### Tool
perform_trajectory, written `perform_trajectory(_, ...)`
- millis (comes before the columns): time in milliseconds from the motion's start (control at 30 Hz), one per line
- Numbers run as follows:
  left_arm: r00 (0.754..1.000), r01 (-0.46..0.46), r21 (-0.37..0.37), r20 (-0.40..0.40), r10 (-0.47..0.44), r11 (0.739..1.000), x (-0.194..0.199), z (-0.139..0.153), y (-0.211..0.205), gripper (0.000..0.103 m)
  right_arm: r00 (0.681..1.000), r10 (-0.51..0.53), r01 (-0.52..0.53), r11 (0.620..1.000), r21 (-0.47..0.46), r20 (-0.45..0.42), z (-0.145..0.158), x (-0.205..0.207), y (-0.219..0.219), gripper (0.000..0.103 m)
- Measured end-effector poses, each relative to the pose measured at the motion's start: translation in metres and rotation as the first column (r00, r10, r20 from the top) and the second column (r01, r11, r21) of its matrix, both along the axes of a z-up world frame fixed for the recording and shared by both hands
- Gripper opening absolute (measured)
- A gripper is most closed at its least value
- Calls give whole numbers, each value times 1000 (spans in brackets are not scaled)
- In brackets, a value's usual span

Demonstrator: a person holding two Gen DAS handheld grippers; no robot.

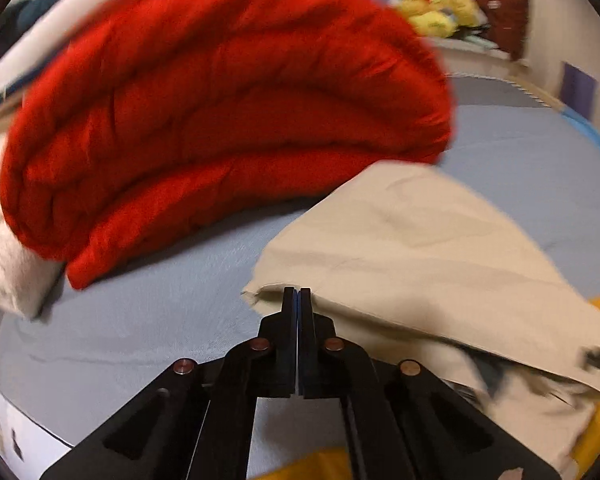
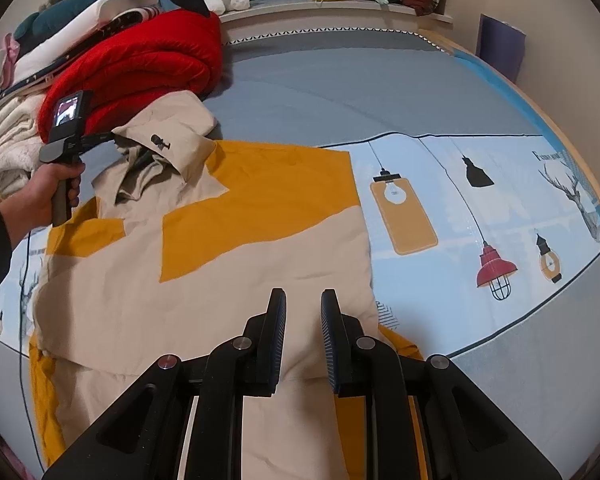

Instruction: Fold large clothes

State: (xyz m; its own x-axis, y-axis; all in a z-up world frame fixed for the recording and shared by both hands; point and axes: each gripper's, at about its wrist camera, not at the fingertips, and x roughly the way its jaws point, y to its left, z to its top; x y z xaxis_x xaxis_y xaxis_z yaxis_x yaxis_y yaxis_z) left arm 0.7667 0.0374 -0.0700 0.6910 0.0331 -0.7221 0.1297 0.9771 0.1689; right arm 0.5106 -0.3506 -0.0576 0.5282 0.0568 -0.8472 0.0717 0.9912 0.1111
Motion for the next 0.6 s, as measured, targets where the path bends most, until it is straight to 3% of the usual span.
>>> perform_trajectory(200,982,171,-31,91,-167,985,-87,73,-42,0,998,2,-4,1000,30,58,23,-8,-4,19)
perform_trajectory(267,966,236,30,100,-237,971,-122,92,-65,0,998,-11,8,999,42,68,29,-11,-7,19)
perform_trajectory(333,966,245,74,61,-249,967,-134,95,-70,4,997,-22,17,997,73,69,34,-16,-10,19)
perform_trajectory(400,977,214,76,-1,-214,974,-127,87,-61,11,996,-20,12,995,97,86,41,-25,-11,19)
perform_trajectory(467,989,144,31,-31,-143,989,-118,75,-43,14,995,-13,5,996,87,94,42,-32,-11,19)
perform_trajectory(533,997,37,-73,-60,-42,997,-106,62,-19,26,997,-26,18,995,98,78,39,-36,-15,19)
perform_trajectory(600,994,-67,-186,-92,50,980,-89,50,1,26,997,-39,31,993,111,66,35,-36,-20,19)
